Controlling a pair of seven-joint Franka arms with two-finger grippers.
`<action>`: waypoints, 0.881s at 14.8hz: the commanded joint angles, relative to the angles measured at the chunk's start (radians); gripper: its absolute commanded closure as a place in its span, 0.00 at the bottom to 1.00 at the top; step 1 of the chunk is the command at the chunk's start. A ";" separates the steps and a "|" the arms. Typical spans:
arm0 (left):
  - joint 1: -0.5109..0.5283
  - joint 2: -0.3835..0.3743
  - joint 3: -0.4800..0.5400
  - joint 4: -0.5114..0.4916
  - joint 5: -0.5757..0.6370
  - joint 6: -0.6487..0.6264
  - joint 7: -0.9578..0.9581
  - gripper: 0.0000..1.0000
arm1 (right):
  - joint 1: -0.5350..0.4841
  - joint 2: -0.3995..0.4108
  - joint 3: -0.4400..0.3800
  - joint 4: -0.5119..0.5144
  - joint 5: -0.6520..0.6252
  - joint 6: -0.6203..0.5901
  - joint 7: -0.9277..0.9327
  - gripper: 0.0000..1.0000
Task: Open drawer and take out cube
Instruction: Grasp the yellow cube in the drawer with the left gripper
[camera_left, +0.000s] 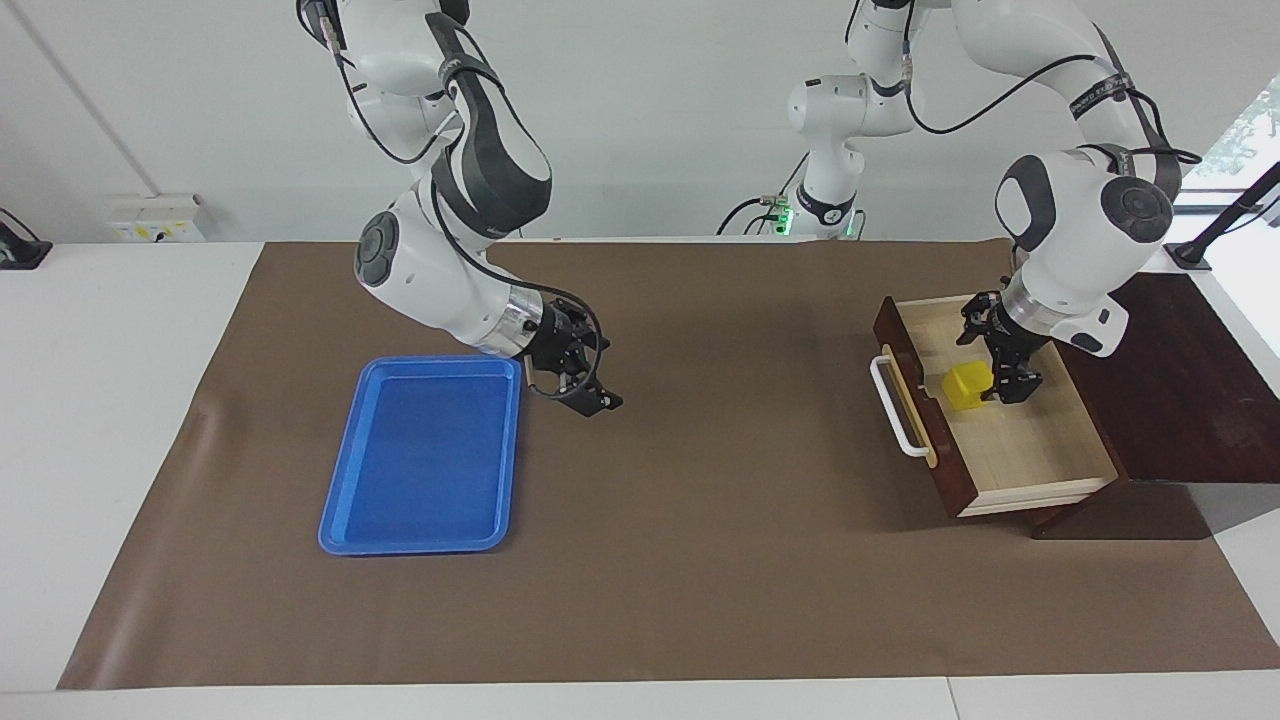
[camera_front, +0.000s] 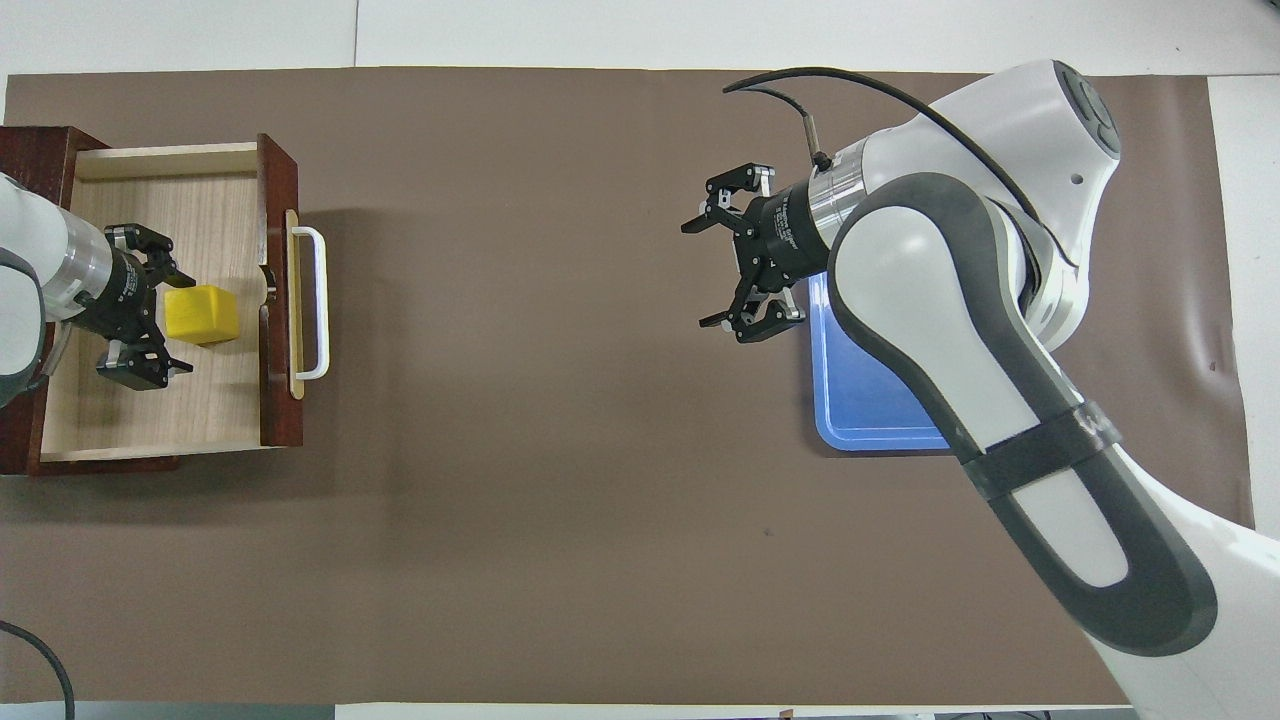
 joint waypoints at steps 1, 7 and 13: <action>-0.006 -0.037 0.009 -0.045 -0.011 0.036 -0.029 0.00 | -0.011 -0.011 0.001 -0.013 0.002 -0.018 -0.035 0.00; 0.000 -0.037 0.012 -0.056 -0.009 0.073 -0.080 0.23 | -0.012 -0.011 0.001 -0.012 0.004 -0.018 -0.035 0.00; 0.000 -0.029 0.024 -0.056 -0.008 0.100 -0.123 0.81 | -0.015 -0.019 0.001 -0.012 0.004 -0.021 -0.035 0.00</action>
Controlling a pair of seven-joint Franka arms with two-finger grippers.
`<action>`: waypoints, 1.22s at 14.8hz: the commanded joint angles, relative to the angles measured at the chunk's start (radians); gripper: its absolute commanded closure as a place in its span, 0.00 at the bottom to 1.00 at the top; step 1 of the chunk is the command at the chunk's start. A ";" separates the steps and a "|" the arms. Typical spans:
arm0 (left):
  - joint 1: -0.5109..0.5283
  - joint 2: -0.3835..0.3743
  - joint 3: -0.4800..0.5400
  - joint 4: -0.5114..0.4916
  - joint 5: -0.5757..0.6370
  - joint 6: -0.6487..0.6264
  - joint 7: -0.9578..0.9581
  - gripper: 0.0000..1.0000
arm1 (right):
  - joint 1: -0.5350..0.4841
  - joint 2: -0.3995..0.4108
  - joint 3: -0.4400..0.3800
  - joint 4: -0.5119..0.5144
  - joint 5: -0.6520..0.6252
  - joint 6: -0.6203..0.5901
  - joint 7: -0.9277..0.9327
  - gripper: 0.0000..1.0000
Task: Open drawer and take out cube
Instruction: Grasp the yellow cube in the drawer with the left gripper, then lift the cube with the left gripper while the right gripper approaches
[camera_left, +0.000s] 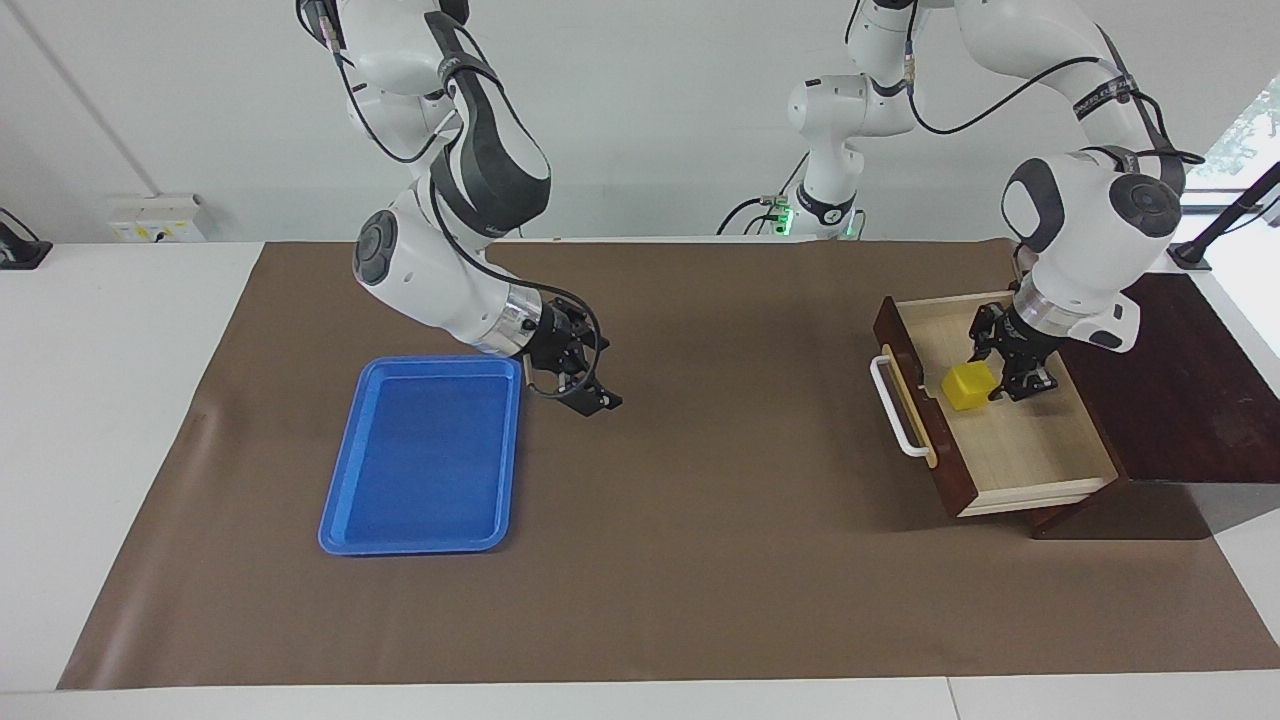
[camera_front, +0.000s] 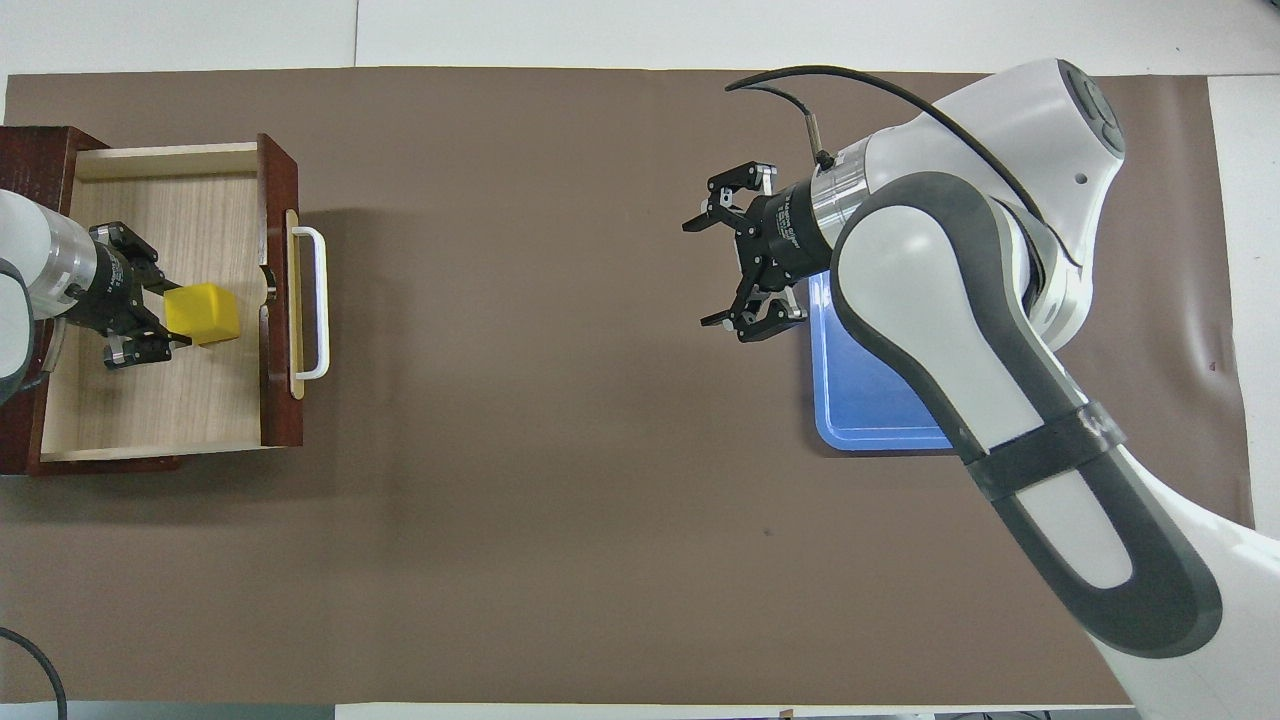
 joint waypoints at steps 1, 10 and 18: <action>-0.003 -0.028 0.004 -0.041 -0.008 0.038 -0.023 0.87 | -0.014 -0.016 0.002 -0.012 0.004 -0.021 -0.034 0.00; -0.014 -0.001 -0.007 0.109 0.001 -0.072 0.018 0.91 | -0.012 -0.019 0.000 -0.010 0.004 -0.019 -0.030 0.00; -0.032 0.056 -0.125 0.350 -0.043 -0.250 -0.151 0.91 | 0.003 -0.026 -0.001 -0.004 0.005 -0.019 -0.004 0.00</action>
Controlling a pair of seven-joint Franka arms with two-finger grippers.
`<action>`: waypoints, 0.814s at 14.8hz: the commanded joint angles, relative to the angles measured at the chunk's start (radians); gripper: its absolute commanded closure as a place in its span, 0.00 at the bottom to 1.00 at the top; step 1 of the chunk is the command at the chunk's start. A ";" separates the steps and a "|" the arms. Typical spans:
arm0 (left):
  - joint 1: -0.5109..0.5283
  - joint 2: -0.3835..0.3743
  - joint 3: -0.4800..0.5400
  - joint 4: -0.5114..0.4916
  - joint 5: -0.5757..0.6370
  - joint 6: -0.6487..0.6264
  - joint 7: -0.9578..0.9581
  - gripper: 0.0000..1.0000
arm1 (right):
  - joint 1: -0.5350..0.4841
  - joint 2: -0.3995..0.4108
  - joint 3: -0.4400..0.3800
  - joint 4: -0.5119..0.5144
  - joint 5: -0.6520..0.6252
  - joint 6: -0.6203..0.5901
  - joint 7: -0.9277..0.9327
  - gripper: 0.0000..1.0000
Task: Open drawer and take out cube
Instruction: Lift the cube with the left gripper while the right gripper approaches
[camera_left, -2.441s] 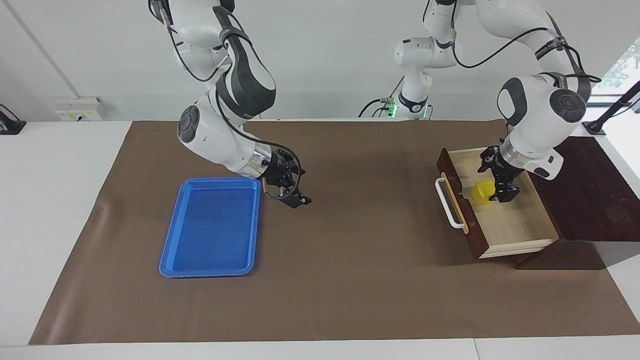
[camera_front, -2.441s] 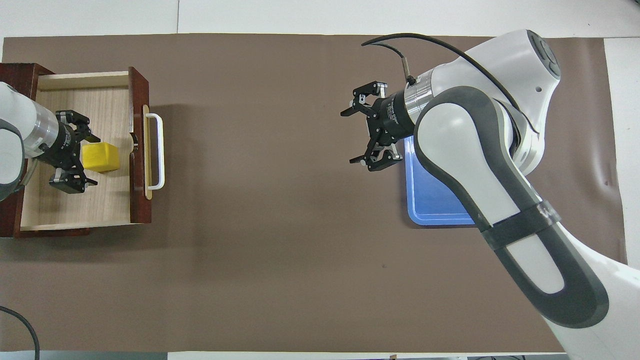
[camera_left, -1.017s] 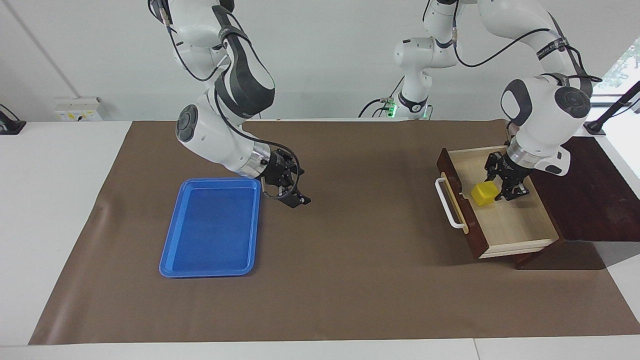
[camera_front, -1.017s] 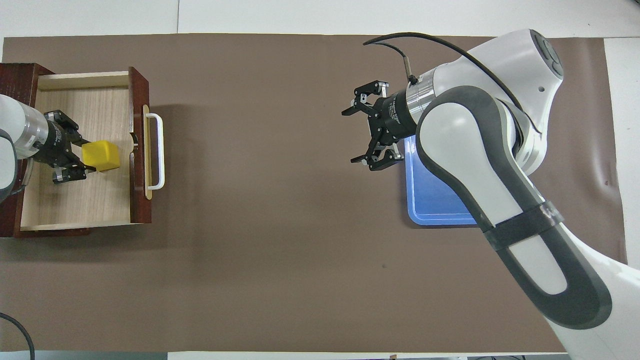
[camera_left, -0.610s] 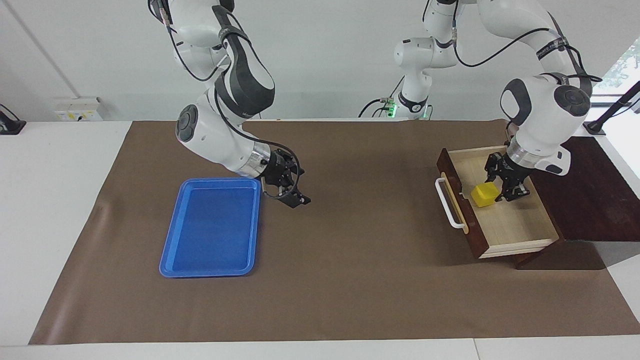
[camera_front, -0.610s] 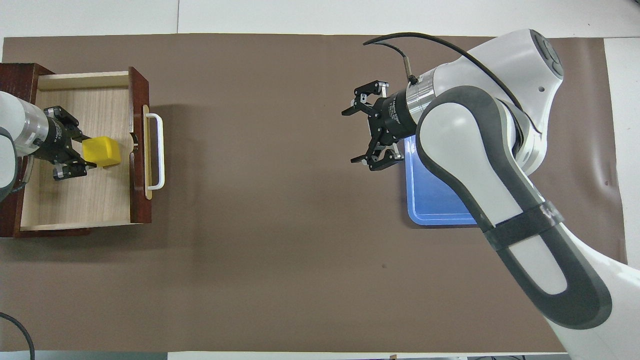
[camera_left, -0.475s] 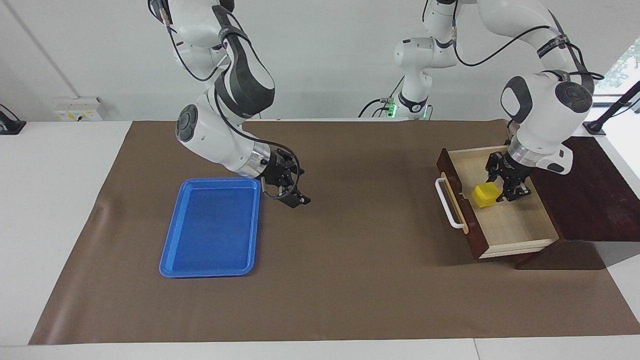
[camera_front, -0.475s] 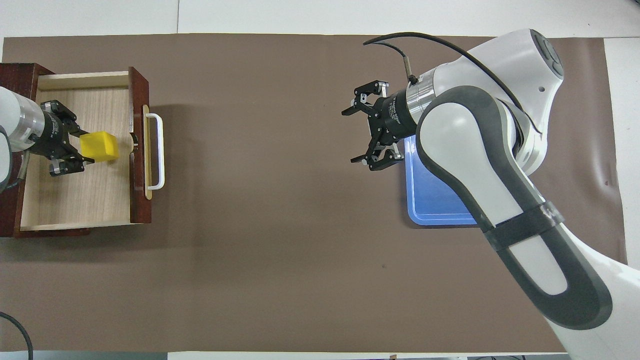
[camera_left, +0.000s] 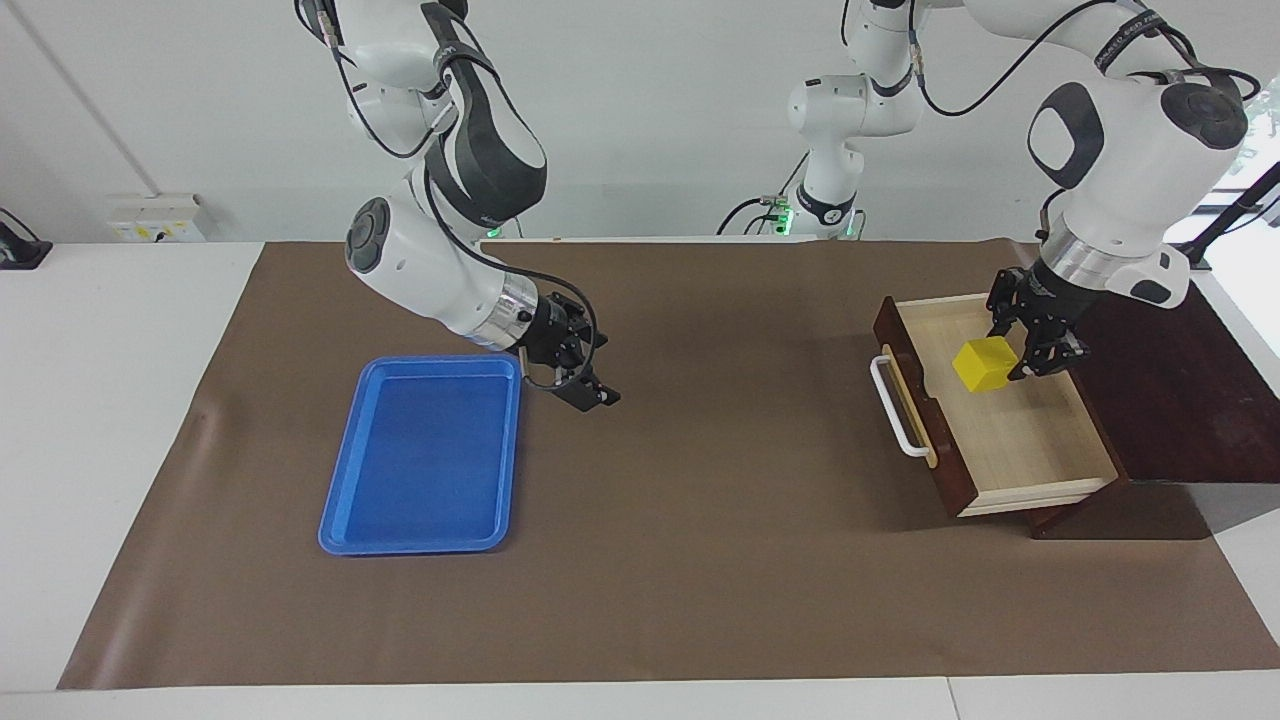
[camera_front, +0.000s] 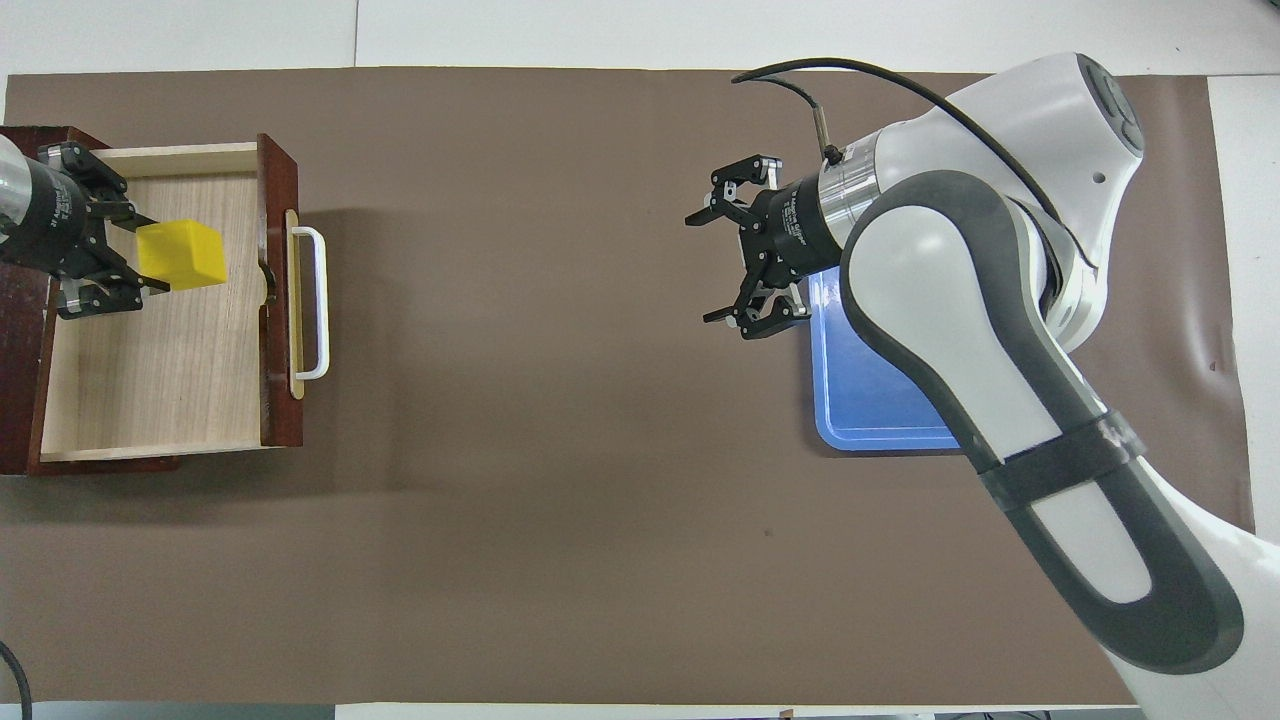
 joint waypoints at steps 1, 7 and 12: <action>-0.017 0.047 -0.069 0.067 -0.009 -0.037 -0.145 0.91 | 0.006 -0.011 0.001 -0.008 0.005 -0.012 0.010 0.00; -0.030 0.091 -0.305 0.067 0.073 -0.005 -0.419 0.91 | 0.073 0.015 0.000 0.011 0.007 0.005 0.053 0.00; -0.032 0.125 -0.421 0.056 0.120 0.089 -0.593 0.96 | 0.141 0.050 0.001 0.019 0.017 0.109 0.144 0.00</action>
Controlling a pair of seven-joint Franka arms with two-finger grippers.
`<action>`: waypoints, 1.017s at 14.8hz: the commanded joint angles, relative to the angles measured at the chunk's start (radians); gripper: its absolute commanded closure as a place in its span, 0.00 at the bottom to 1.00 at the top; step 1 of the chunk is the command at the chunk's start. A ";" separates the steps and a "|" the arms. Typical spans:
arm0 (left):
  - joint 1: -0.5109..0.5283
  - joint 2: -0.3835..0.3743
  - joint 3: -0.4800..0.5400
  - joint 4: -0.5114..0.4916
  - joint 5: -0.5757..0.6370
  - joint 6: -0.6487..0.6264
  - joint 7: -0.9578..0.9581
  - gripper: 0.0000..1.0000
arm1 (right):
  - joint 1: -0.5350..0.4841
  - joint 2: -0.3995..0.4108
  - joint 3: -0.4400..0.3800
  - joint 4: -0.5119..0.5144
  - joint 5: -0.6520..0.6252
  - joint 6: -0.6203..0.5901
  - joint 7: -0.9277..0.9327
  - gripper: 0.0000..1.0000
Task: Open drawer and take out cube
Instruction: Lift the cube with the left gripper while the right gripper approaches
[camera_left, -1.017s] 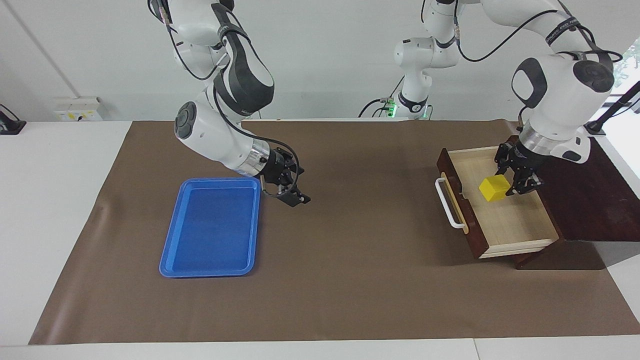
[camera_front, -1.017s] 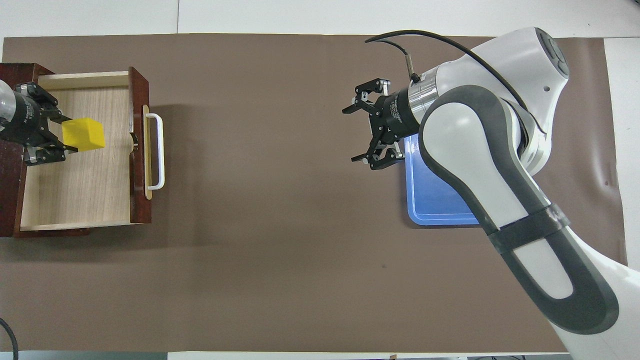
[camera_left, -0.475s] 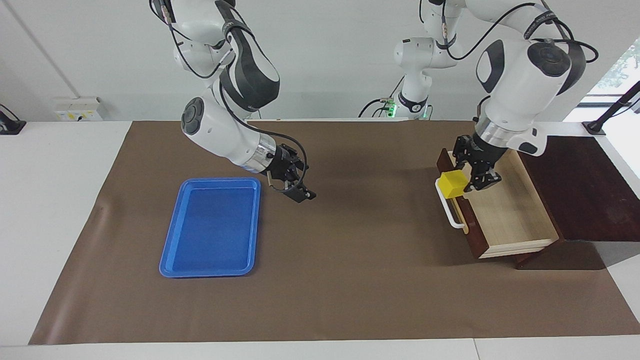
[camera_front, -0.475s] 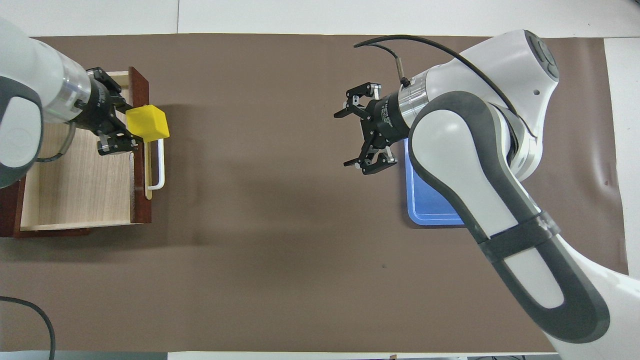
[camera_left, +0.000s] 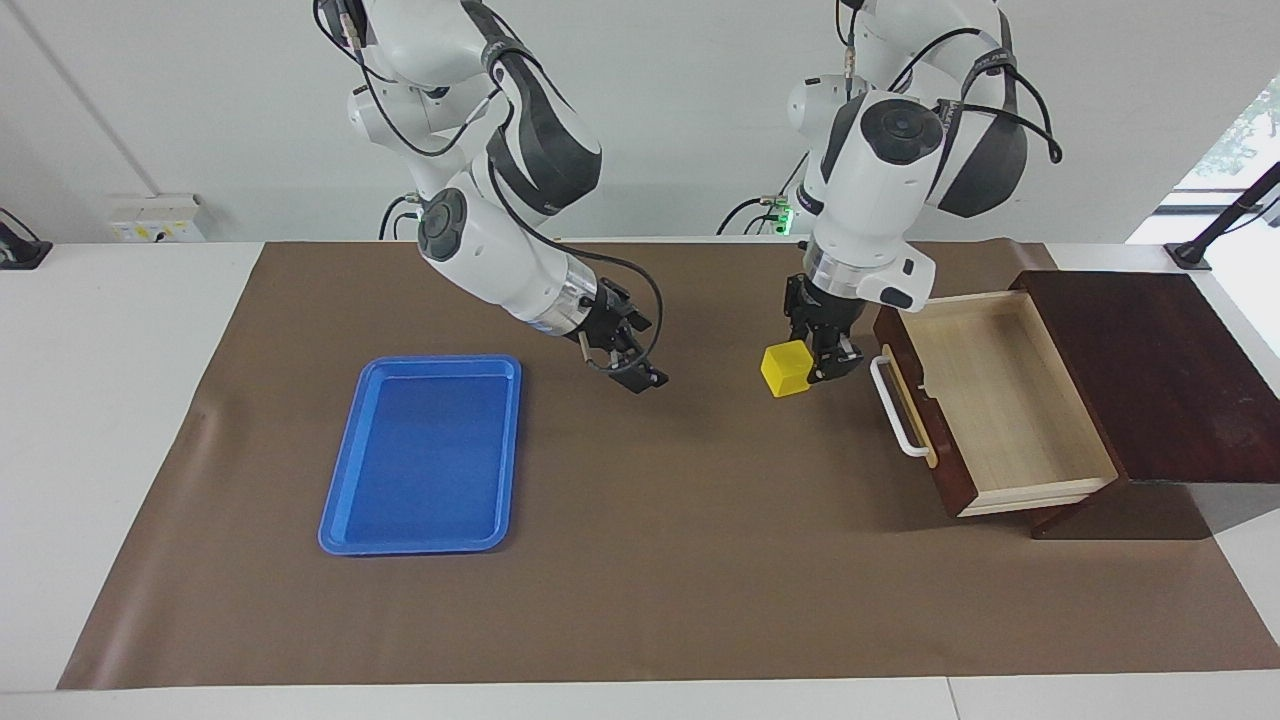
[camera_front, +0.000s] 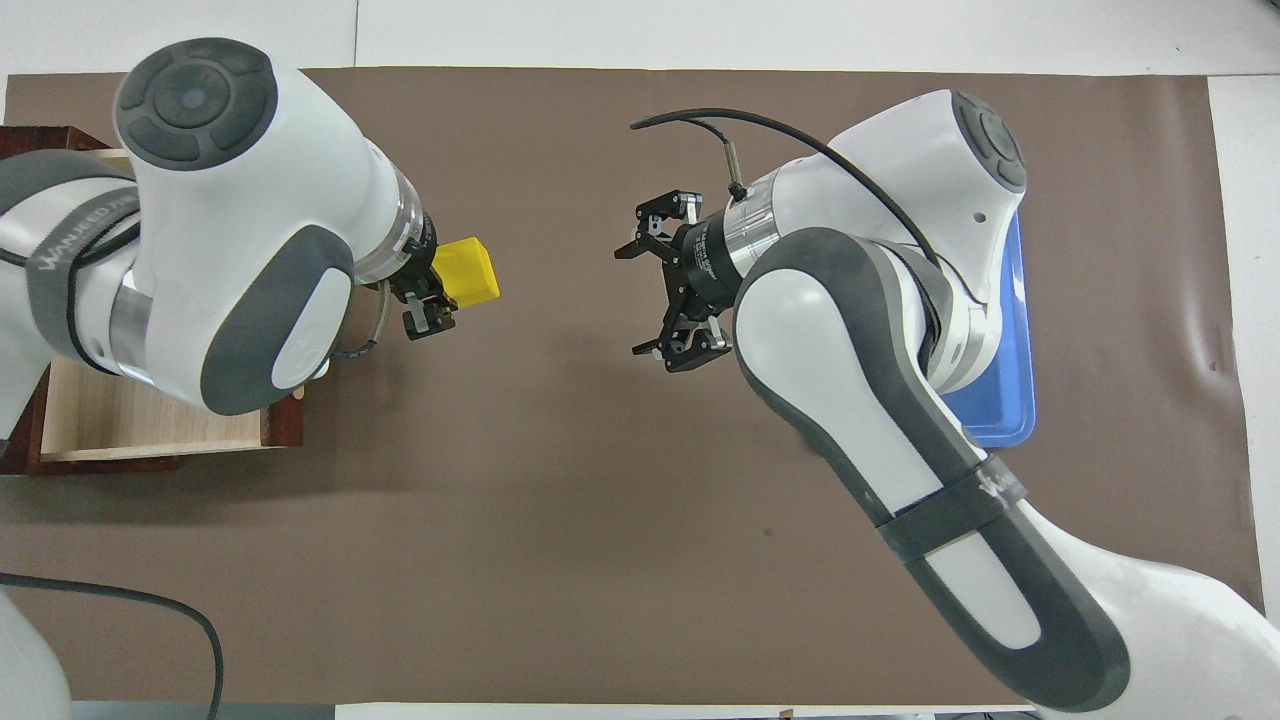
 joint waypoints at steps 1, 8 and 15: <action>-0.001 0.023 -0.037 0.015 0.037 0.044 -0.075 0.96 | 0.032 0.039 -0.002 0.021 0.017 0.052 0.045 0.00; -0.004 0.034 -0.078 -0.008 0.085 0.067 -0.139 0.96 | 0.074 0.071 0.000 0.034 0.017 0.123 0.065 0.01; 0.010 0.029 -0.141 -0.031 0.106 0.057 0.006 0.97 | 0.085 0.074 0.000 0.019 0.022 0.126 0.114 0.01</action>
